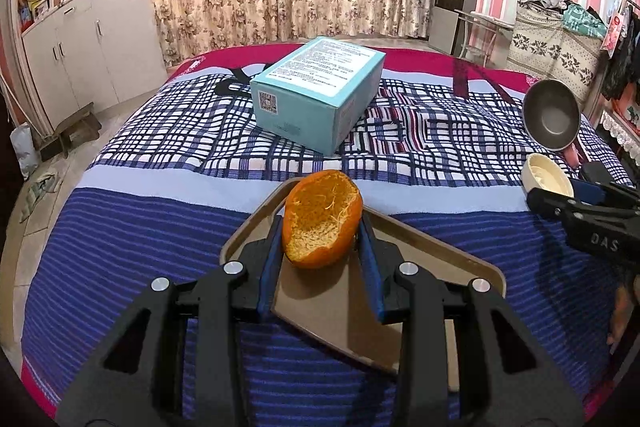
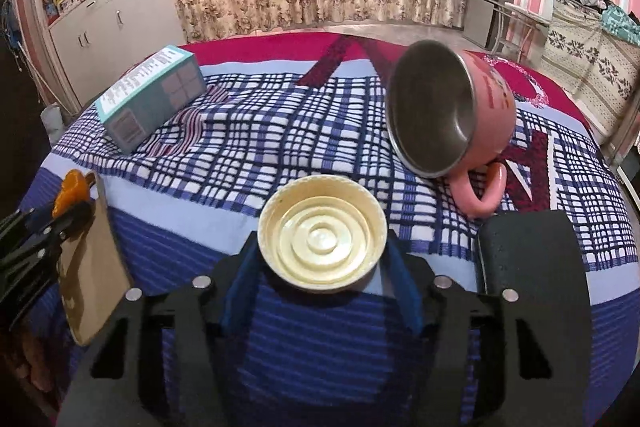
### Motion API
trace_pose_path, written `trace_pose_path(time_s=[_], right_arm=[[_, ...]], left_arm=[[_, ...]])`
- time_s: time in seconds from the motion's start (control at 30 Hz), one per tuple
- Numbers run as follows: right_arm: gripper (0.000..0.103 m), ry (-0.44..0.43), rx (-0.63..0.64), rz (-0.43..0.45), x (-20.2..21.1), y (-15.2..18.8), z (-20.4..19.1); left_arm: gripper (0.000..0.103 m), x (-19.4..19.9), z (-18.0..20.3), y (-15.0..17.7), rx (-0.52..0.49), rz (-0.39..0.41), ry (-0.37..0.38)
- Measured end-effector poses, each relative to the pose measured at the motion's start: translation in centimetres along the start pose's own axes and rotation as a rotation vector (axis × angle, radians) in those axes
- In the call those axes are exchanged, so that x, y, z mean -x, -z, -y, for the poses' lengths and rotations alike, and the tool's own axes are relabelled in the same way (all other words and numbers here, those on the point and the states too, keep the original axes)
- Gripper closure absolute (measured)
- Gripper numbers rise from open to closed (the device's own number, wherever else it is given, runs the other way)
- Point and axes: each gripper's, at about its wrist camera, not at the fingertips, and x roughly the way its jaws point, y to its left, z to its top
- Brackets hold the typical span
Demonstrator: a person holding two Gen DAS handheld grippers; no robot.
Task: Collect trash
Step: 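Grasp the cream round lid with the right tool while the left tool holds the peel, then carry the orange peel and cream lid over the light-blue basket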
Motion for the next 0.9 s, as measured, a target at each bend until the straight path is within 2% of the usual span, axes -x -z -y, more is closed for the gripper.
trace_pose_path(time_s=[0.17, 0.33, 0.43, 0.57, 0.7, 0.9], right_arm=[[0.043, 0.027, 0.012, 0.044, 2.8, 1.0, 0.4], [0.043, 0.085, -0.029, 0.113, 9.0, 2.9, 3.2], [0.043, 0.135, -0.075, 0.149, 13.2, 4.4, 6.3], [0.043, 0.25, -0.184, 0.184, 19.0, 7.7, 11.9], [0.043, 0.376, -0.305, 0.227, 23.6, 11.4, 17.1], [0.042, 0.5, -0.398, 0.244, 26.6, 15.1, 22.7]], left_arm=[[0.068, 0.0, 0.4, 0.0, -0.02, 0.002, -0.011], [0.068, 0.1, 0.5, 0.0, -0.013, -0.004, -0.017], [0.068, 0.2, 0.4, 0.0, -0.016, 0.005, -0.028], [0.068, 1.1, 1.3, -0.1, -0.047, 0.032, -0.054], [0.068, 2.6, 3.1, -0.3, -0.069, 0.04, -0.018], [0.068, 6.6, 9.3, -0.8, -0.148, 0.096, 0.091]])
